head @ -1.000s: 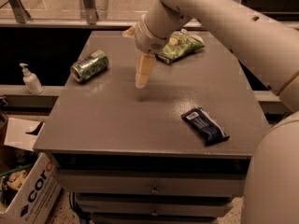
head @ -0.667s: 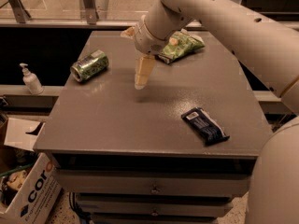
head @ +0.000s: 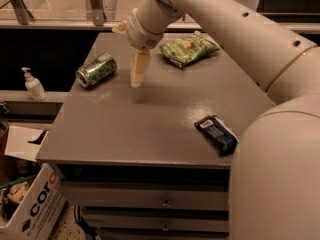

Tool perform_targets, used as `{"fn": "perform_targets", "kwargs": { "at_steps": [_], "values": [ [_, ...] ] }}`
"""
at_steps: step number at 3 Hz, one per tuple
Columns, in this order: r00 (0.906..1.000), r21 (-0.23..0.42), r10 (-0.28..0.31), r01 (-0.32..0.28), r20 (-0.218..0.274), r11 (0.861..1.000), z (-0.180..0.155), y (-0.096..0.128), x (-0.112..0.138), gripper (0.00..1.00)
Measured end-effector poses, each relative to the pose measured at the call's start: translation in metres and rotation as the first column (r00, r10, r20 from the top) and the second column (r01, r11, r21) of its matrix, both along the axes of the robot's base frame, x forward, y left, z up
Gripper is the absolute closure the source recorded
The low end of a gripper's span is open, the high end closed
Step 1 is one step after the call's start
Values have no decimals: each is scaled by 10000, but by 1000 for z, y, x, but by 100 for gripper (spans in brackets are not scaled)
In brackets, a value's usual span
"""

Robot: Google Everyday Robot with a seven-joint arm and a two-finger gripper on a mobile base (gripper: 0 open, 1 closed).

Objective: Pick green can

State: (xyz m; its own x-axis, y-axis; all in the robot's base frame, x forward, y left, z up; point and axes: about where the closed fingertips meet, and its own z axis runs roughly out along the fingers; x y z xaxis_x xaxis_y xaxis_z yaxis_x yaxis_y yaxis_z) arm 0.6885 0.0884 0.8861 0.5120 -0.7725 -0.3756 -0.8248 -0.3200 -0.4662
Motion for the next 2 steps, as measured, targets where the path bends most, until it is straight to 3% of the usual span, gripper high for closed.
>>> {"fn": "perform_targets", "kwargs": {
  "at_steps": [2],
  "values": [
    [9952, -1054, 854, -800, 479, 9912, -6, 47, 28, 0]
  ]
}}
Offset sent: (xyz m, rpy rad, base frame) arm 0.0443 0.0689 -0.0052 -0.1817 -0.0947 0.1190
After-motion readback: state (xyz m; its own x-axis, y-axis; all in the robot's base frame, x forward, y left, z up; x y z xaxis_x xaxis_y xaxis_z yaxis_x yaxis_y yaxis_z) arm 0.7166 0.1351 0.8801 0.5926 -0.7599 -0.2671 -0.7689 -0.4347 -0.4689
